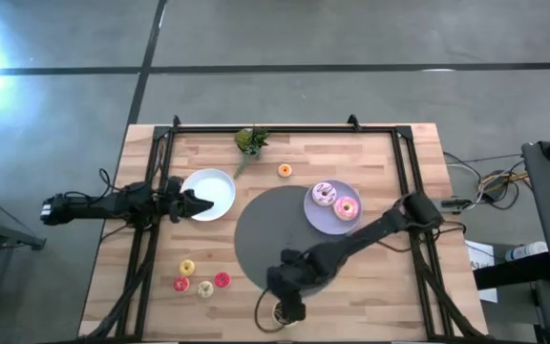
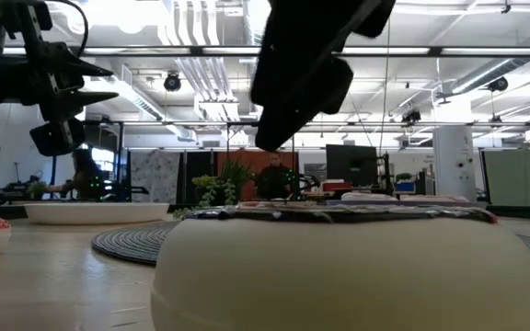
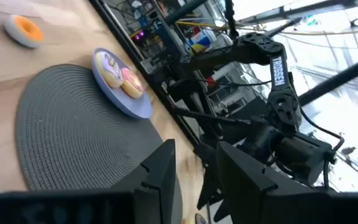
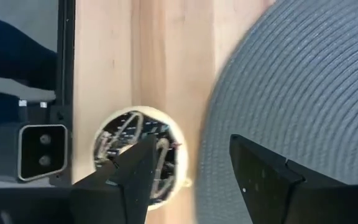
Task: Pick & Place donuts
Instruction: Put the large black donut on the purple plate
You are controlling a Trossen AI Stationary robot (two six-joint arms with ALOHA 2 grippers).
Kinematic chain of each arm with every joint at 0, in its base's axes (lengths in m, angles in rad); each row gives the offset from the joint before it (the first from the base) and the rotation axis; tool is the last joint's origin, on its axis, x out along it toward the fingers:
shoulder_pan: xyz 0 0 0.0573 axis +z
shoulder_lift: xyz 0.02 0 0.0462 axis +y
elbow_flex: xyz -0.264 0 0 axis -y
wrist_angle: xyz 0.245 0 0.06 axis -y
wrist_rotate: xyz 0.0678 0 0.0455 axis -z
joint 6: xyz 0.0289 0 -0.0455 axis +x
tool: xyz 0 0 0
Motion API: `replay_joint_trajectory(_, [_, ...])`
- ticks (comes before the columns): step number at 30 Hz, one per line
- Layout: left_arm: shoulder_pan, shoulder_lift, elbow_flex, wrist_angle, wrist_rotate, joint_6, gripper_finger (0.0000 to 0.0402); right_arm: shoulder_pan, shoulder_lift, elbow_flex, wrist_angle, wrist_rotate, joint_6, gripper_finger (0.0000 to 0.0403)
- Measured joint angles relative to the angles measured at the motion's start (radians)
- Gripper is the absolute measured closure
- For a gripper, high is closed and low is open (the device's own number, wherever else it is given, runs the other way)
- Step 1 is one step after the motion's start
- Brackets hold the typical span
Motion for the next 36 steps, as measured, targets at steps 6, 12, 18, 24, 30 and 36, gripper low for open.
replay_joint_trajectory(6, [0.000, 0.005, 0.000, -0.002, 0.000, 0.068, 0.0310, 0.042, 0.028, 0.044, -0.027, 0.055, 0.050, 0.0206])
replay_joint_trajectory(12, [0.000, 0.007, -0.001, -0.004, 0.001, 0.060, 0.0310, 0.085, 0.031, -0.005, -0.013, 0.095, 0.035, 0.0206])
replay_joint_trajectory(18, [0.000, 0.008, -0.002, 0.000, 0.001, 0.068, 0.0310, 0.103, 0.031, -0.049, 0.038, 0.169, 0.032, 0.0182])
replay_joint_trajectory(24, [0.000, 0.008, -0.002, 0.002, 0.000, 0.063, 0.0310, 0.101, 0.031, -0.093, 0.077, 0.172, 0.025, 0.0141])
replay_joint_trajectory(30, [0.000, 0.008, -0.002, 0.002, 0.000, 0.072, 0.0310, 0.099, 0.031, -0.118, 0.113, 0.162, 0.022, 0.0124])
replay_joint_trajectory(36, [0.000, 0.008, -0.002, 0.002, 0.000, 0.080, 0.0310, 0.105, 0.031, -0.115, 0.141, 0.134, -0.030, 0.0147])
